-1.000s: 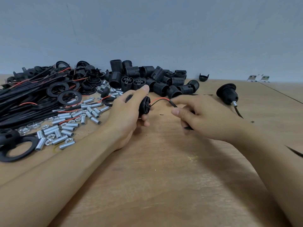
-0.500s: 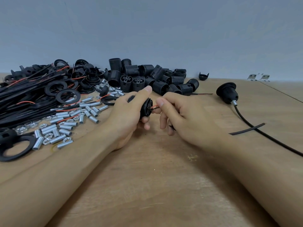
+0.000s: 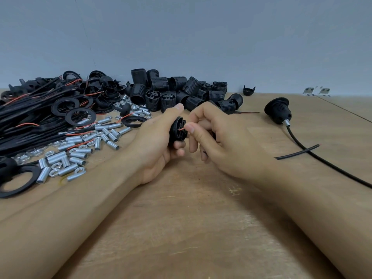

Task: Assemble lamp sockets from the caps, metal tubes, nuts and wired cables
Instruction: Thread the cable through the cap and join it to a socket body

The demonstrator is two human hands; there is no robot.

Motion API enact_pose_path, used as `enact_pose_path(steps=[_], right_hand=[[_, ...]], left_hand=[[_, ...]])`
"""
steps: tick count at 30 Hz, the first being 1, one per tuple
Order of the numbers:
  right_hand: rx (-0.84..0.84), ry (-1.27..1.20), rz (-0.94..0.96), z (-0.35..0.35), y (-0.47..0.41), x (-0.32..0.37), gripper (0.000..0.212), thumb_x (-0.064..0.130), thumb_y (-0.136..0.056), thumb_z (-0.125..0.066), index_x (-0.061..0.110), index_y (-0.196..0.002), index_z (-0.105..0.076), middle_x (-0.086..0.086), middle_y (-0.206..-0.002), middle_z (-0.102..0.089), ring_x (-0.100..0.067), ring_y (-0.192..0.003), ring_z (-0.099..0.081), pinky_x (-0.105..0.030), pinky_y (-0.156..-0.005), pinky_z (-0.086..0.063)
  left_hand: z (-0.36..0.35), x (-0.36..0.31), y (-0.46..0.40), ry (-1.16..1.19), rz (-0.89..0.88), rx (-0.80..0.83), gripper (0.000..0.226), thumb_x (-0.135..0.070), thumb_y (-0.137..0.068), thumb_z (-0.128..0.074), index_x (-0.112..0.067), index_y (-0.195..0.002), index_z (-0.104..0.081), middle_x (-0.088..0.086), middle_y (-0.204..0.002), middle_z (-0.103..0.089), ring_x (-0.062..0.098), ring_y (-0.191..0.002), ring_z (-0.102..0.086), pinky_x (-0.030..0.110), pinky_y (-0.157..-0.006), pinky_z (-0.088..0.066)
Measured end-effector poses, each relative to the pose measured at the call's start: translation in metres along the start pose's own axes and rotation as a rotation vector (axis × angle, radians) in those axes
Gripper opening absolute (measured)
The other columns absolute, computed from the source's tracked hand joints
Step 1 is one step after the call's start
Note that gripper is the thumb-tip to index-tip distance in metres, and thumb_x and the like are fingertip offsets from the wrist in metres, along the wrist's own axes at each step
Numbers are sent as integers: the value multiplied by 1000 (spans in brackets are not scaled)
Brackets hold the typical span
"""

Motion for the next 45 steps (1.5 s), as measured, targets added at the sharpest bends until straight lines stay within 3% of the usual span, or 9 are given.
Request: enact_pose_path(steps=[5,8,14,23,26,31,34,41,45], right_hand=[[-8,-49,-16,1,1,-1,9,18,-103,-47,14,-95,-50,1,-69,-68,-19,-53,-59,-33,-55,-47],[-23,-47,-19,2,0,-1,9,19,-103,-48,16,-95,-50,2,-68,-69,-17,-53,-60,-29,-54,-46],[-3,14,-37,-1,-1,-1,7,22,-102,-50,20,-95,-52,5,-70,-70,-13,-56,-60,-20,-57,-40],[-30,35,-41,-1,-2,1,8,21,-101,-51,20,-93,-51,7,-69,-70,-8,-55,-60,-14,-55,-36],[-24,36,-49,-1,-1,1,8,20,-101,-51,17,-94,-52,7,-69,-71,-9,-56,-60,-18,-56,-38],[-43,20,-50,2,-1,1,10,19,-101,-51,15,-92,-54,5,-69,-71,-16,-55,-60,-24,-56,-40],[-40,-25,-47,0,0,1,10,19,-101,-51,16,-92,-53,3,-70,-71,-19,-55,-60,-27,-56,-44],[-44,5,-37,-3,-1,1,9,20,-101,-52,18,-93,-52,5,-68,-70,1,-55,-60,-13,-58,-36],[-54,38,-13,-5,-1,1,8,19,-100,-54,18,-92,-53,7,-67,-69,0,-56,-59,-10,-57,-35]], left_hand=[[0,1,0,35,48,26,27,-37,-98,-55,-10,-100,-55,5,-67,-51,9,-44,-38,18,-36,-35],[-3,2,0,25,51,43,29,-37,-98,-54,-8,-102,-53,9,-69,-50,9,-45,-38,18,-36,-34],[-5,1,0,2,22,36,31,-36,-99,-52,-12,-80,-58,6,-58,-50,9,-43,-37,18,-35,-33],[-5,1,0,20,21,22,29,-34,-99,-52,-13,-79,-57,5,-60,-49,9,-42,-37,17,-34,-31],[-4,1,0,32,22,18,28,-33,-98,-52,-13,-79,-56,6,-62,-49,9,-41,-37,17,-34,-30],[-1,2,-2,70,41,25,26,-35,-97,-53,-9,-100,-50,7,-67,-47,10,-44,-34,17,-34,-31],[-3,1,-1,52,30,38,28,-34,-97,-52,-8,-86,-54,9,-63,-45,11,-43,-34,17,-34,-30],[-4,-1,-1,22,-13,0,24,-32,-98,-53,-10,-89,-54,9,-62,-47,11,-43,-36,18,-35,-29],[-3,0,-1,-4,-66,-34,26,-32,-99,-53,-9,-85,-54,10,-61,-47,14,-45,-39,20,-37,-32]])
Point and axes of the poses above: each hand's wrist, its own y-axis away from the middle knuckle, its own z-axis out of the back of the hand, x = y × z, the point moved 7 cm from there along -y, towards the middle knuckle
